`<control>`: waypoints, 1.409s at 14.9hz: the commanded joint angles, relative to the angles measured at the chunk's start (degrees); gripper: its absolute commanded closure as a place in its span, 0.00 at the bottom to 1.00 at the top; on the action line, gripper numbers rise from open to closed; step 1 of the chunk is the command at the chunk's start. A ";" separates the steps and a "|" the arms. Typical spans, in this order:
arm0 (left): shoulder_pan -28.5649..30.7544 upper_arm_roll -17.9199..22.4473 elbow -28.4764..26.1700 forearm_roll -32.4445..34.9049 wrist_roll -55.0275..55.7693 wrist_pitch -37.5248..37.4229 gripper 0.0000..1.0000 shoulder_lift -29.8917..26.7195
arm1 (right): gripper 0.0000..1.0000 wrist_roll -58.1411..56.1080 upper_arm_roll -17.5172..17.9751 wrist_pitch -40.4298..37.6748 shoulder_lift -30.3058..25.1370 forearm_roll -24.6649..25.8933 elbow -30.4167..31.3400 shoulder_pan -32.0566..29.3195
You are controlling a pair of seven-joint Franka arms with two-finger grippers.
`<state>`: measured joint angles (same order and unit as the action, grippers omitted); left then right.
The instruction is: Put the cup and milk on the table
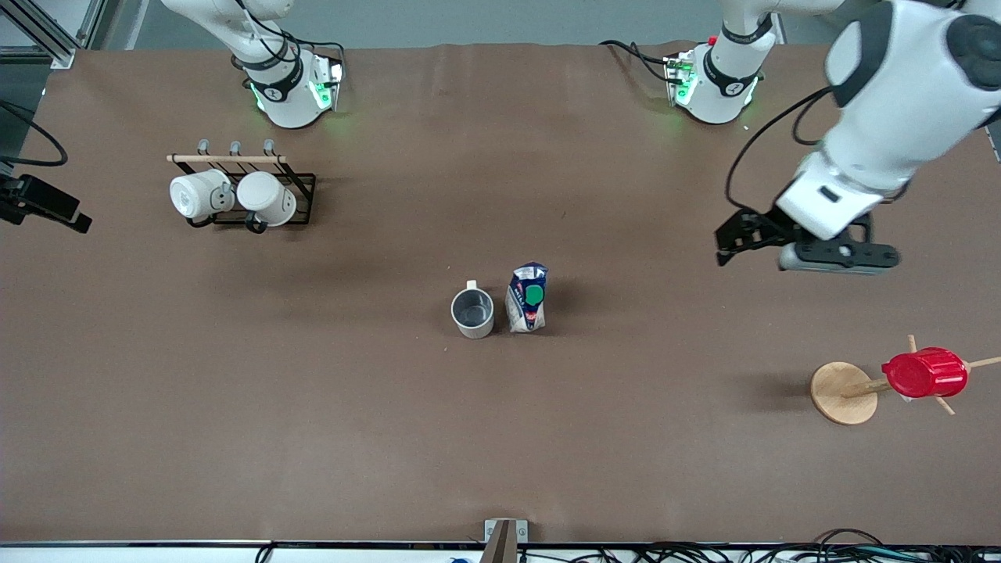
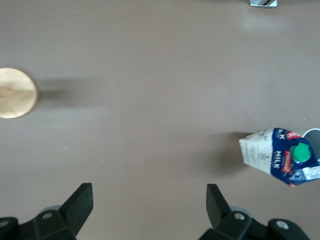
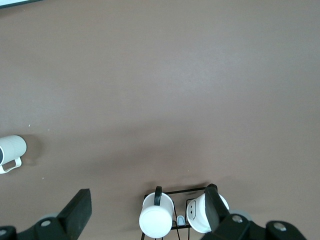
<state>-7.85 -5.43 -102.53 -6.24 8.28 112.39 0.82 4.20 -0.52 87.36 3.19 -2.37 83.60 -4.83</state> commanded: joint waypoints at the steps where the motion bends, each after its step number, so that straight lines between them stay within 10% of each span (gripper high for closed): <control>1: 1.60 0.24 5.83 -0.70 -4.22 -8.20 0.00 0.67 | 0.00 0.11 -0.36 0.62 -1.70 -0.62 1.83 0.26; 7: 1.61 3.76 17.88 6.31 -7.66 -22.20 0.00 3.49 | 0.00 0.11 -0.36 0.44 -1.70 -0.62 1.83 0.26; 21: 3.45 2.97 17.63 5.01 -2.92 -20.81 0.00 3.93 | 0.00 0.11 -0.36 0.18 -1.78 -0.62 1.83 0.17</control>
<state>-5.20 -1.71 -86.27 -0.35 3.78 91.18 4.42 4.20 -0.58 87.28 3.18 -2.37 83.60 -4.82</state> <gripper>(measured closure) 0.000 0.000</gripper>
